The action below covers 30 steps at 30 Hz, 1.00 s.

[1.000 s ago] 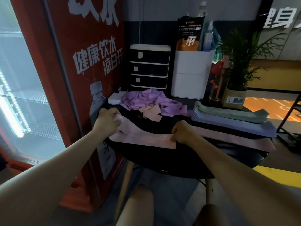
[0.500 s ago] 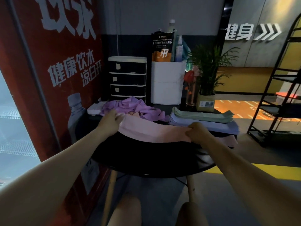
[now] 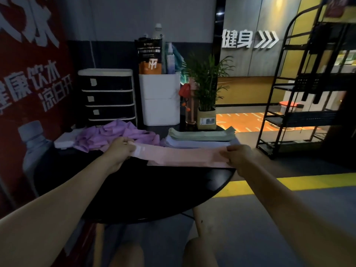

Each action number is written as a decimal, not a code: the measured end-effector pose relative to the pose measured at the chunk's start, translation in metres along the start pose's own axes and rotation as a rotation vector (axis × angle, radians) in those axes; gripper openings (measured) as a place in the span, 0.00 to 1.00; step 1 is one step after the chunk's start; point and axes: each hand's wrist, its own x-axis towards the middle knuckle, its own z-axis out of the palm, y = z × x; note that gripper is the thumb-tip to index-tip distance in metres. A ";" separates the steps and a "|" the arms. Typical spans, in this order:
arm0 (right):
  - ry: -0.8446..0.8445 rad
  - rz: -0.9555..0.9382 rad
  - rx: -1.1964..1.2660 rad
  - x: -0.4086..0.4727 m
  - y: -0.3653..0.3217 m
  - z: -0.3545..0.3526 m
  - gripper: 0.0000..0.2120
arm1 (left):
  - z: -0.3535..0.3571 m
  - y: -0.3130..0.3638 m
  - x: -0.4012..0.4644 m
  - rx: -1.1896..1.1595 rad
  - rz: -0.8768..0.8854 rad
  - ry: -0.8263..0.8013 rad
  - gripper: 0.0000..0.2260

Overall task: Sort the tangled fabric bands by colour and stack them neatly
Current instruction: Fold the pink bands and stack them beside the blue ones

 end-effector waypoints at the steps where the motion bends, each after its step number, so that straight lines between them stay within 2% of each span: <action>1: 0.010 0.015 0.029 0.004 0.002 -0.004 0.15 | 0.005 0.000 0.003 -0.043 -0.021 0.012 0.10; 3: 0.027 0.025 0.061 0.011 0.006 -0.010 0.13 | 0.014 0.000 0.009 -0.136 -0.064 0.030 0.08; 6: 0.084 0.040 0.095 0.022 0.012 -0.018 0.05 | 0.029 0.000 0.019 -0.195 -0.088 0.034 0.10; 9: 0.142 0.012 0.027 0.033 0.018 -0.023 0.11 | 0.046 -0.004 0.030 -0.172 -0.094 0.038 0.09; 12: 0.166 -0.016 -0.077 0.042 0.024 -0.025 0.07 | 0.059 -0.013 0.040 -0.075 -0.065 0.084 0.06; 18: 0.190 -0.049 -0.201 0.054 0.040 -0.020 0.04 | 0.077 -0.027 0.046 0.274 0.059 0.105 0.05; 25: 0.204 -0.114 -0.299 0.053 0.057 -0.011 0.04 | 0.078 -0.046 0.048 0.417 0.124 0.129 0.08; 30: 0.219 -0.123 -0.315 0.051 0.063 -0.007 0.04 | 0.077 -0.059 0.047 0.379 0.091 0.149 0.09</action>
